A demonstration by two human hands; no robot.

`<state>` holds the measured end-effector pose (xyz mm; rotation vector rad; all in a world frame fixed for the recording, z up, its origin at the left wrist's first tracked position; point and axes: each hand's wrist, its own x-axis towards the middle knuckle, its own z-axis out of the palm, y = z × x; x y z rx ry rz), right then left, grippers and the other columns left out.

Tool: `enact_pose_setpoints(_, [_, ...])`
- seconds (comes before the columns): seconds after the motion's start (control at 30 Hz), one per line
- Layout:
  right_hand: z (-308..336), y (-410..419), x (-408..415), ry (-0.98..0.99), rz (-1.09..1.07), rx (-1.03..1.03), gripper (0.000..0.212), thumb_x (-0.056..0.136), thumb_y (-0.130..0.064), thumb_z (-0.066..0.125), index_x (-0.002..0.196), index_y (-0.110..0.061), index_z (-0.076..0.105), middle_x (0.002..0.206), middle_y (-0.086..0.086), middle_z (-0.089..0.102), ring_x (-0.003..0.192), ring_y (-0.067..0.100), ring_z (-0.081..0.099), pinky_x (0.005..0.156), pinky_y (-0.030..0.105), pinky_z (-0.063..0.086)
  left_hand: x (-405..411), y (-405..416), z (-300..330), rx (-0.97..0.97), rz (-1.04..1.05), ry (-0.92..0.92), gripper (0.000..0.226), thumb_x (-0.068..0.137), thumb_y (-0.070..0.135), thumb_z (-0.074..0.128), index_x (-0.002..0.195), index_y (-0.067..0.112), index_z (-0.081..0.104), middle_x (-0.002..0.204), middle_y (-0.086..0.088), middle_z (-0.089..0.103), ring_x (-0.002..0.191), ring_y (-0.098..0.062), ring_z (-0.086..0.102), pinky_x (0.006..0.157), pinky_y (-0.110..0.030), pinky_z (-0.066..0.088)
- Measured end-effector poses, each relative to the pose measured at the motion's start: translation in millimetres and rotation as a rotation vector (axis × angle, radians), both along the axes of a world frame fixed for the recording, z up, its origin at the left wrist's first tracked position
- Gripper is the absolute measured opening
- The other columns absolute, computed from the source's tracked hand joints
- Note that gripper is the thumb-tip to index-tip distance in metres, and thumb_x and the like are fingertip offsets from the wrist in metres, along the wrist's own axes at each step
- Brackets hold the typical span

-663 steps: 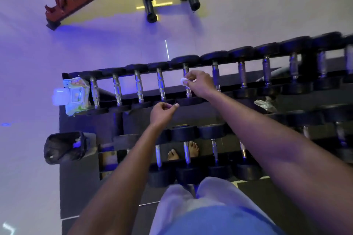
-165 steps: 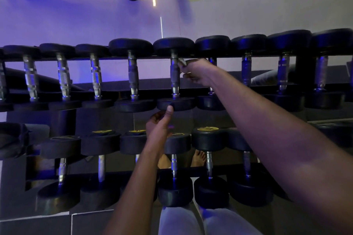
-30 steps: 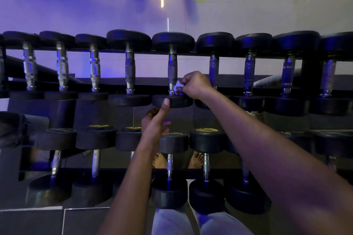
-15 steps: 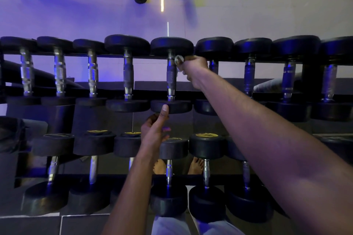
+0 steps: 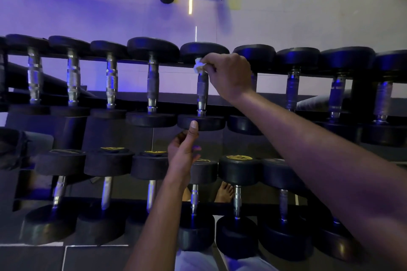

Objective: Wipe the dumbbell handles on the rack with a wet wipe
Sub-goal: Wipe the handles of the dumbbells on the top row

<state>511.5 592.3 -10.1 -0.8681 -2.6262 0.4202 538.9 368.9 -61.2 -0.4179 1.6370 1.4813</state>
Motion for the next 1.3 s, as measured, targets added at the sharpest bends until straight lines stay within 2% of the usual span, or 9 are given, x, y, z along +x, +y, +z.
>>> enact_pose_setpoints(0.13, [-5.7, 13.7, 3.8, -0.108, 0.234, 0.324, 0.015, 0.097, -0.027, 0.063, 0.104, -0.031, 0.076, 0.078, -0.005, 0.072, 0.062, 0.036, 0.068, 0.054, 0.032, 0.045, 4.7, 2.1, -2.8, 0.013, 0.049, 0.032, 0.078, 0.068, 0.074, 0.079, 0.113, 0.011, 0.076, 0.091, 0.008, 0.076, 0.062, -0.006, 0.061, 0.054, -0.021, 0.048])
enact_pose_setpoints(0.3, [0.5, 17.7, -1.5, -0.331, 0.388, 0.456, 0.031, 0.091, -0.016, 0.068, 0.114, -0.036, 0.072, 0.090, -0.014, 0.076, 0.064, 0.025, 0.071, 0.053, 0.026, 0.030, 7.3, 3.9, -4.7, 0.027, 0.072, 0.034, 0.082, 0.064, 0.075, 0.080, 0.115, 0.011, 0.075, 0.092, 0.008, 0.076, 0.059, -0.006, 0.059, 0.051, -0.020, 0.046])
enact_pose_setpoints(0.4, [11.0, 13.0, -14.9, -0.492, 0.392, 0.367, 0.029, 0.094, -0.013, 0.061, 0.111, -0.034, 0.072, 0.089, -0.008, 0.076, 0.077, 0.028, 0.072, 0.060, 0.030, 0.033, 6.9, 3.2, -6.7, 0.028, 0.044, 0.054, 0.078, 0.066, 0.074, 0.081, 0.113, 0.013, 0.074, 0.089, 0.006, 0.073, 0.061, -0.008, 0.058, 0.051, -0.019, 0.045])
enact_pose_setpoints(0.63, [34.8, 2.0, -27.1, -0.670, 0.370, 0.178, 0.021, 0.100, -0.018, 0.052, 0.098, -0.021, 0.073, 0.082, 0.004, 0.062, 0.074, 0.031, 0.056, 0.068, 0.032, 0.038, 4.9, 4.0, -11.7, 0.003, -0.043, 0.102, 0.062, 0.076, 0.068, 0.083, 0.106, 0.015, 0.071, 0.092, -0.002, 0.065, 0.059, -0.008, 0.057, 0.052, -0.020, 0.045])
enact_pose_setpoints(0.77, [34.1, -4.0, -34.5, -0.739, 0.395, 0.128, 0.015, 0.092, -0.014, 0.059, 0.085, -0.022, 0.070, 0.074, 0.000, 0.058, 0.079, 0.033, 0.064, 0.066, 0.032, 0.039, 3.9, 2.1, -18.6, 0.006, -0.051, 0.100, 0.062, 0.076, 0.070, 0.085, 0.105, 0.017, 0.070, 0.096, 0.000, 0.070, 0.063, -0.008, 0.060, 0.056, -0.023, 0.049])
enact_pose_setpoints(0.9, [32.6, -1.6, -36.9, -0.789, 0.468, 0.088, 0.014, 0.093, -0.018, 0.059, 0.093, -0.019, 0.073, 0.091, 0.002, 0.071, 0.088, 0.033, 0.067, 0.069, 0.032, 0.047, 0.9, 0.3, -22.4, 0.024, -0.076, 0.117, 0.063, 0.076, 0.071, 0.085, 0.102, 0.016, 0.071, 0.092, 0.002, 0.067, 0.070, -0.012, 0.061, 0.064, -0.030, 0.050])
enact_pose_setpoints(1.03, [28.7, -15.4, -33.1, -0.882, 0.563, 0.024, 0.017, 0.094, -0.034, 0.062, 0.101, -0.026, 0.076, 0.096, 0.001, 0.072, 0.092, 0.031, 0.066, 0.073, 0.034, 0.053, -4.7, -0.4, -21.7, 0.015, -0.125, 0.134, 0.059, 0.075, 0.071, 0.086, 0.097, 0.018, 0.072, 0.085, 0.004, 0.065, 0.069, -0.012, 0.063, 0.069, -0.036, 0.051])
enact_pose_setpoints(1.13, [27.8, -25.5, -25.5, -0.974, 0.628, -0.029, 0.014, 0.094, -0.032, 0.064, 0.100, -0.027, 0.075, 0.093, -0.001, 0.069, 0.086, 0.027, 0.063, 0.071, 0.034, 0.053, -9.9, -1.9, -19.2, 0.011, -0.154, 0.152, 0.059, 0.072, 0.069, 0.087, 0.094, 0.017, 0.072, 0.078, 0.007, 0.066, 0.069, -0.014, 0.063, 0.066, -0.034, 0.049])
enact_pose_setpoints(1.3, [25.3, -36.0, -11.3, -0.850, 0.515, -0.145, 0.018, 0.090, -0.027, 0.068, 0.105, -0.032, 0.077, 0.093, -0.005, 0.070, 0.086, 0.025, 0.064, 0.068, 0.034, 0.052, -14.8, -3.5, -18.3, 0.005, -0.196, 0.171, 0.057, 0.071, 0.070, 0.085, 0.091, 0.018, 0.072, 0.074, 0.008, 0.066, 0.067, -0.014, 0.061, 0.061, -0.031, 0.048])
